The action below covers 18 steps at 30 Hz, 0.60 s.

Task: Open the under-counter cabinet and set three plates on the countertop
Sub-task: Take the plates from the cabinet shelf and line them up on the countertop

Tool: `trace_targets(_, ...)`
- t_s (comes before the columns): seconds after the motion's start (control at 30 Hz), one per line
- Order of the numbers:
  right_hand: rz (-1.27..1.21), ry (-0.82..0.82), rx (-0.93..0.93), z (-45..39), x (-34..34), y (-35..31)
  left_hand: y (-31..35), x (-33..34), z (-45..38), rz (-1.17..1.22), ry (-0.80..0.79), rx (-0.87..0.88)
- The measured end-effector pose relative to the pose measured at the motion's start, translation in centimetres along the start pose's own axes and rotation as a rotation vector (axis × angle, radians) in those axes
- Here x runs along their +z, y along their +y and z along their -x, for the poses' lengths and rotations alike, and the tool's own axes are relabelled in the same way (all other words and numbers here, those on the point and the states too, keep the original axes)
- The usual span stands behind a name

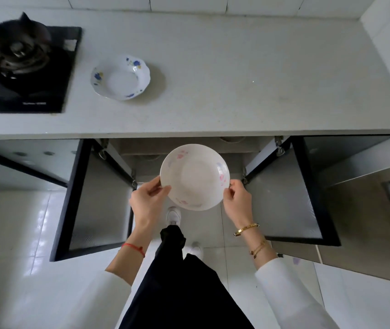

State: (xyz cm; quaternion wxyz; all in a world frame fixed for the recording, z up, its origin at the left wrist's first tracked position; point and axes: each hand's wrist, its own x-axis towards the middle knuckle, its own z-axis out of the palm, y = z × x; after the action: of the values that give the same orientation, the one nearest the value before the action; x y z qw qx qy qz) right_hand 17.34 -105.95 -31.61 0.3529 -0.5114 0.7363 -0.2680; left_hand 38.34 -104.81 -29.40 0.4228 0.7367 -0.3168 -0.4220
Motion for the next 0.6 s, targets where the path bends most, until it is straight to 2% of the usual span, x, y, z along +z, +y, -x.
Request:
trace_targets(0.3,-0.037,0.036,-0.105,-0.3,-2.8,-6.0,6.3,-2.8,0.2,0.025,-0.033,0.092)
trace_targets(0.6,-0.026,0.084,-0.110,-6.5,-1.4,-11.2,10.3,-3.0,-7.3,-0.007,-0.067,0.142)
